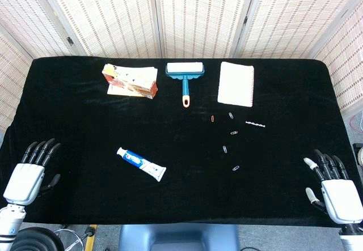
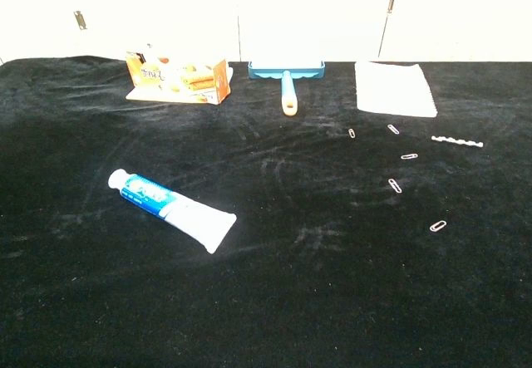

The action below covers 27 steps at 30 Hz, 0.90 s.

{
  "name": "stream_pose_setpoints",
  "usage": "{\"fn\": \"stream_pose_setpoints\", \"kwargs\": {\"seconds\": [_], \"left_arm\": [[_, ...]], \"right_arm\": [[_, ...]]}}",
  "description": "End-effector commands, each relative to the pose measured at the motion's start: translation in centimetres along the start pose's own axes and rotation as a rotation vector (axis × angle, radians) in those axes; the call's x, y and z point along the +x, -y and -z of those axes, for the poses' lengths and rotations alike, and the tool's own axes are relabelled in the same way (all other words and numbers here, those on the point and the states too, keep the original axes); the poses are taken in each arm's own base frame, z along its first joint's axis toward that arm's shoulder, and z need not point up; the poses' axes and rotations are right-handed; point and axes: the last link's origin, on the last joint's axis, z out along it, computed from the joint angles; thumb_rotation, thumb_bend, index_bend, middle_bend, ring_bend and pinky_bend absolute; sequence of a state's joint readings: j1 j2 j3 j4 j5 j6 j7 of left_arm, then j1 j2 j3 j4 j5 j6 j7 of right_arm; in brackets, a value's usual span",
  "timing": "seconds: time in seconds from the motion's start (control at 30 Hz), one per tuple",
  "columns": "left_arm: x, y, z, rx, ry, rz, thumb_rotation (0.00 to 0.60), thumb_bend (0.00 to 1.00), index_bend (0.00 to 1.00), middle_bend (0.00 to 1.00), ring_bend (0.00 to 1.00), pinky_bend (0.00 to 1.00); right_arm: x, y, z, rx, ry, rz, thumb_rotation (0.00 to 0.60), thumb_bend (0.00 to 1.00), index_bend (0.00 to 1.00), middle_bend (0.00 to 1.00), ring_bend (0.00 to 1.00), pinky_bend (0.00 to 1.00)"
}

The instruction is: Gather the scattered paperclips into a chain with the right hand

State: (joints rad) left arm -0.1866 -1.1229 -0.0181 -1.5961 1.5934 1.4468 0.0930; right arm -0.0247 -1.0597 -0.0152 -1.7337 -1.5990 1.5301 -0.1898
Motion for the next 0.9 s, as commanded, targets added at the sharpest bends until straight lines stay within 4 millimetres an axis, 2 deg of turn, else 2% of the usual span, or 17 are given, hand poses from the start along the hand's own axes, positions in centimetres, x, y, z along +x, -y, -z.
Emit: {"fn": "stream_pose_setpoints", "kwargs": {"seconds": [0.03,0.2,0.3,0.53,0.63,0.9], "left_arm": [[0.0,0.1,-0.1,0.005,0.003,0.004,0.6,0.41,0.0,0.06,0.08,0.08],[0.0,0.1,-0.2,-0.002,0.01,0.014,0.6,0.41,0.0,0.06,0.08,0.08],[0.3,0.4,-0.1,0.004,0.001,0.027,0.6,0.41,0.0,0.06,0.08,0.08],[1.1,1.2,0.0,0.017,-0.011,0.082,0.6,0.41,0.0,0.06,0.08,0.08],[1.4,2.1,-0.2,0.036,-0.008,0.102,0.6,0.41,0.0,0.06,0.08,0.08],[1.4,2.7,-0.1,0.051,0.0,0.103,0.6,0.41,0.0,0.06,0.08,0.08]], "right_arm": [[-0.1,0.0,-0.3,-0.009,0.001,0.013,0.6,0.37,0.15,0.0,0.0,0.0],[-0.9,0.4,-1.6,0.018,0.032,0.004,0.6,0.37,0.15,0.0,0.0,0.0],[-1.1,0.8,-3.2,0.035,0.043,-0.005,0.6,0.37,0.16,0.0,0.0,0.0],[0.1,1.6,-9.1,-0.001,0.084,-0.004,0.6,0.36,0.29,0.0,0.0,0.0],[0.5,2.1,-12.2,-0.011,0.101,-0.016,0.6,0.36,0.36,0.0,0.0,0.0],[0.4,4.0,-18.8,-0.009,0.098,-0.024,0.6,0.36,0.47,0.0,0.01,0.0]]}}
